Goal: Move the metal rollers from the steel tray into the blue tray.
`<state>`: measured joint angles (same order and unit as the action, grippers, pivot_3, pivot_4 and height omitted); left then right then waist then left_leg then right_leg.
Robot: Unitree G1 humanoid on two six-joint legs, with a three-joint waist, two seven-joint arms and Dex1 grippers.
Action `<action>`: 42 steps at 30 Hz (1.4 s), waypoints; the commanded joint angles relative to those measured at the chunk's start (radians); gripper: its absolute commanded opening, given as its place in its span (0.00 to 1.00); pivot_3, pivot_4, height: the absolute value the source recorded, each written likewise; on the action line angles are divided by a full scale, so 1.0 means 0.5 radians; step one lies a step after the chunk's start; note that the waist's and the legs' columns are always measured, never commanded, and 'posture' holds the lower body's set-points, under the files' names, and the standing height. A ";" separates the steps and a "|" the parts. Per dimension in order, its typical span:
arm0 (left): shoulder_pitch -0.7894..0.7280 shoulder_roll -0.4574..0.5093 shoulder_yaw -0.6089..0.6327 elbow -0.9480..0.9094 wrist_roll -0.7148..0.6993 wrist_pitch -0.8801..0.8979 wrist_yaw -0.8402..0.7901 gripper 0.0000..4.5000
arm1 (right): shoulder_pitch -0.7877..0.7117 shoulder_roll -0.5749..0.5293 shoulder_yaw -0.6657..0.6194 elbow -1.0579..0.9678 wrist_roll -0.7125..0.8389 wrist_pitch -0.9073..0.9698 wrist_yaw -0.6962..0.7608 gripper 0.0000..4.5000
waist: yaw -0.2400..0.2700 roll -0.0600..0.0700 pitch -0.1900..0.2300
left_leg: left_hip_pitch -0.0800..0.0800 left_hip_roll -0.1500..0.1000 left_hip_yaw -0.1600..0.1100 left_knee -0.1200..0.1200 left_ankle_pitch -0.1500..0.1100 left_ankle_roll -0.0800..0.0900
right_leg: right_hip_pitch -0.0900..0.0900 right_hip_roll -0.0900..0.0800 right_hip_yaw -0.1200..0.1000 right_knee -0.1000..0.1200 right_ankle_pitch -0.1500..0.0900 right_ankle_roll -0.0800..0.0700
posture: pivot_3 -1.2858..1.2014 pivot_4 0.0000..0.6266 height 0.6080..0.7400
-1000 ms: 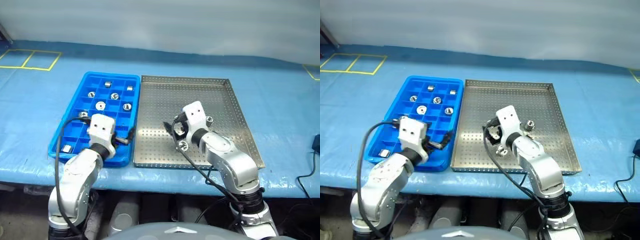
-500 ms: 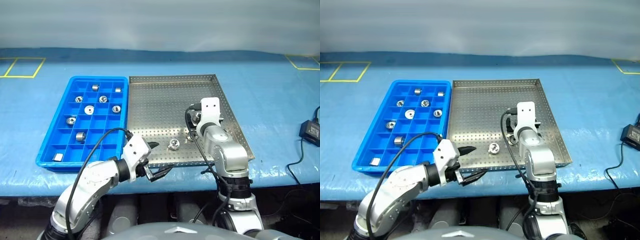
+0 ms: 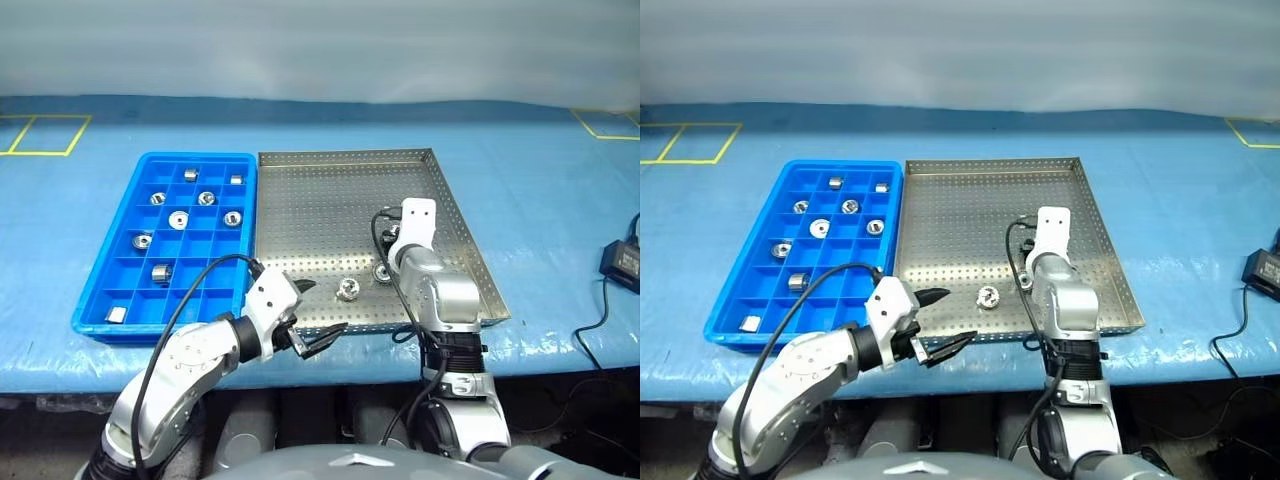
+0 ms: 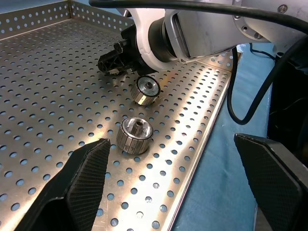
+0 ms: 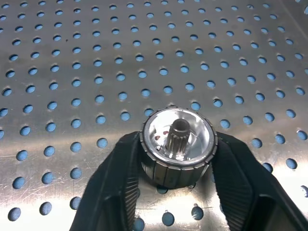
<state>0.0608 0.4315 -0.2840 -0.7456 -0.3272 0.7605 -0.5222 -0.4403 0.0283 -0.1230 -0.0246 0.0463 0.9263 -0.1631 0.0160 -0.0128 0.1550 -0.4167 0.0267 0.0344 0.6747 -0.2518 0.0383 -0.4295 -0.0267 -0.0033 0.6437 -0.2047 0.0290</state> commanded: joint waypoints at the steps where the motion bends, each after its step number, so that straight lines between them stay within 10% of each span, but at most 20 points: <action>1: 0.011 -0.006 0.035 -0.063 -0.009 -0.031 0.050 1.00 | -0.061 0.021 0.027 -0.121 0.016 0.022 0.014 0.37 | 0.001 0.000 0.000 | 0.000 0.000 0.000 0.000 0.000 0.000 | 0.000 0.000 0.000 0.000 0.000 0.000 | 0.57 0.24 1.00; 21: 0.264 -0.485 0.687 -0.217 0.162 -0.083 0.885 1.00 | -0.361 0.160 0.756 -0.054 0.087 -0.250 0.622 0.37 | 0.156 0.004 0.003 | 0.005 -0.002 -0.004 -0.025 0.004 -0.007 | -0.002 0.001 -0.002 -0.003 0.002 0.005 | 0.68 0.24 1.00; 42: 0.571 -0.629 0.829 -0.475 0.302 -0.067 1.130 1.00 | -0.538 0.317 0.846 0.449 0.096 -0.534 0.862 0.37 | 0.490 0.004 0.003 | 0.002 0.000 -0.017 -0.028 0.007 -0.017 | -0.002 0.002 -0.020 -0.002 -0.010 -0.006 | 0.75 0.24 1.00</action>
<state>0.3403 0.1199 0.1356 -0.9150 -0.1911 0.7395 0.0335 -0.6565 0.1363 0.2979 0.2062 0.0857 0.6968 0.2585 0.2612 -0.0107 0.1567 -0.4157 0.0271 0.0259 0.6607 -0.2487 0.0297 -0.4307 -0.0257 -0.0140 0.6427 -0.2099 0.0260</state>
